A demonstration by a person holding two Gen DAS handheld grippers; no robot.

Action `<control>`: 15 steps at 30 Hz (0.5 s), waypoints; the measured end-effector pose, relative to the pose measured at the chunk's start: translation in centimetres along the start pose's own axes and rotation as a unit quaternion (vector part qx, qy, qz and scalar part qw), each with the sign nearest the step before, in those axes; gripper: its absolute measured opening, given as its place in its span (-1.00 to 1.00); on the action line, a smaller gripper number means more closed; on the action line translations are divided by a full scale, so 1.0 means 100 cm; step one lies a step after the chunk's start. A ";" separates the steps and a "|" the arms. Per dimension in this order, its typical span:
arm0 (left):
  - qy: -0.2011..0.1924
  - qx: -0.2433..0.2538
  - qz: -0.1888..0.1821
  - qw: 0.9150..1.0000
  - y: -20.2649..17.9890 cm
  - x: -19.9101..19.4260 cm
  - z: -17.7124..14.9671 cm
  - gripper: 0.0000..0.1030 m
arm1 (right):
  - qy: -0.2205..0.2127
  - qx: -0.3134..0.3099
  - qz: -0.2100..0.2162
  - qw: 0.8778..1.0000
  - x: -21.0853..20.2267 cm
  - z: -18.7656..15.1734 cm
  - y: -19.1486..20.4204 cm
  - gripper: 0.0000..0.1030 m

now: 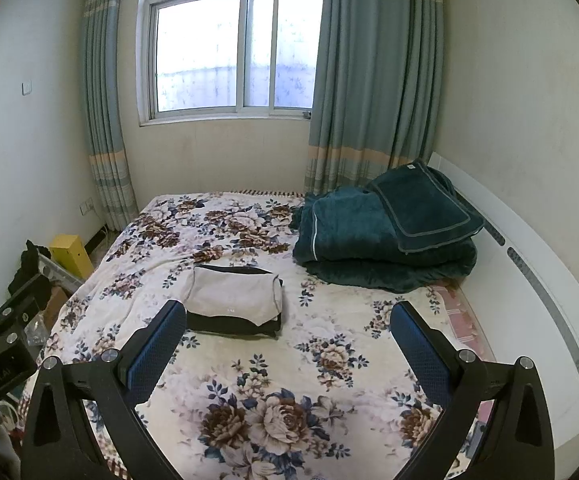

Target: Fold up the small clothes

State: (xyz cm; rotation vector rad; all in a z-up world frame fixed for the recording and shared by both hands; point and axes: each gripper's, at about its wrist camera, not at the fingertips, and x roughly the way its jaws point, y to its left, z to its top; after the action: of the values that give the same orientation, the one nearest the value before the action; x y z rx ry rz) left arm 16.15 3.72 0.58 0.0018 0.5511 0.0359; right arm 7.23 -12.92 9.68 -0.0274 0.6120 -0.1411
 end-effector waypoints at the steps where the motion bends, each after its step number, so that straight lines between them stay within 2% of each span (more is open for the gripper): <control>1: 0.000 0.000 -0.001 1.000 0.000 0.001 0.000 1.00 | 0.000 0.001 0.001 1.000 0.000 0.000 0.000 1.00; 15: -0.002 0.000 0.001 1.000 -0.001 -0.002 0.000 1.00 | -0.002 0.000 0.002 1.000 -0.002 0.002 -0.001 1.00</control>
State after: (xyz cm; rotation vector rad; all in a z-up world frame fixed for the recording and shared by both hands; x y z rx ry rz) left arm 15.97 3.60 0.69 0.0030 0.5480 0.0368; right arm 7.12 -12.99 9.98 -0.0258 0.6083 -0.1382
